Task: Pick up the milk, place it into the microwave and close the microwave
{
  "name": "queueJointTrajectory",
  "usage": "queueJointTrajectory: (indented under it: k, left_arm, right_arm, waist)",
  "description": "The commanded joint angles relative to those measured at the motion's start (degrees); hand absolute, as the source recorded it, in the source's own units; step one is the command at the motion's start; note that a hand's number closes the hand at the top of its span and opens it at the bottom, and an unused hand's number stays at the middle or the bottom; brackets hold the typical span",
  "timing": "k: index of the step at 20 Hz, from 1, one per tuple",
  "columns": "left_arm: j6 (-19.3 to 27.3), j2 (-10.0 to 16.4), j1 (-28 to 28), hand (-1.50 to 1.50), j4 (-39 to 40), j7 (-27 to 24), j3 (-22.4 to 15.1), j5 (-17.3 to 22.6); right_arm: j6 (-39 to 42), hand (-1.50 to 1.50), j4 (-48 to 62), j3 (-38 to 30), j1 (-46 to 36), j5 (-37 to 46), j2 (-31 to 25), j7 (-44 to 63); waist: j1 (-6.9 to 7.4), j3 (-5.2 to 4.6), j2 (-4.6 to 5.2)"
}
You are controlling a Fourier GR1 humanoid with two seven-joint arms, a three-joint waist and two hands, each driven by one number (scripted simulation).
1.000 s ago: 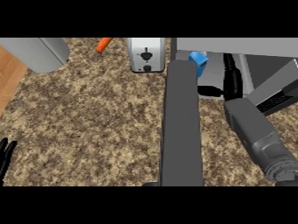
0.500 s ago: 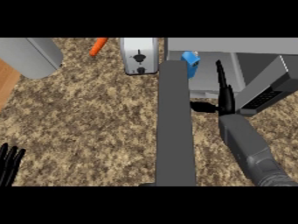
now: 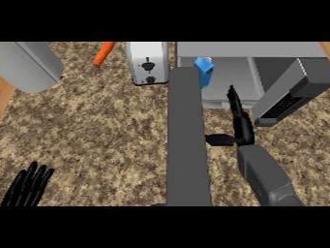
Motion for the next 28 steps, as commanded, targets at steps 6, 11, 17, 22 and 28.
queueJointTrajectory:
  k: [6,11,17,22,28]
  left_arm:
    - [-1.59,0.17,-0.79,-1.5,-3.88,4.4,-6.36,-4.17]
    - [3.5,-2.2,-6.12,1.5,0.71,3.0,-11.91,-11.32]
    - [6.38,-2.25,-12.23,1.5,2.79,8.07,-16.96,-14.77]
    - [11.97,-2.27,-21.52,1.5,12.51,5.51,-19.14,-19.59]
    - [19.2,-2.28,-32.49,1.5,23.45,6.75,-27.48,-20.88]
  right_arm:
    - [7.18,-1.5,-12.25,4.35,15.2,-0.05,2.85,-3.92]
    - [14.09,-1.5,-24.01,4.44,23.78,-3.66,-1.07,-0.16]
    - [17.58,1.5,-42.59,6.92,35.2,-7.16,-1.4,6.09]
    - [23.56,-1.5,-53.63,3.72,42.89,-13.8,-6.98,11.99]
    - [22.01,-1.5,-63.94,2.56,47.02,-16.35,-7.61,17.88]
  waist:
    - [-1.77,-0.11,-0.63]
    - [-2.26,-0.16,-0.56]
    - [-1.62,-0.12,-0.32]
    - [-2.1,-0.16,-0.19]
    - [-1.28,-0.09,0.02]
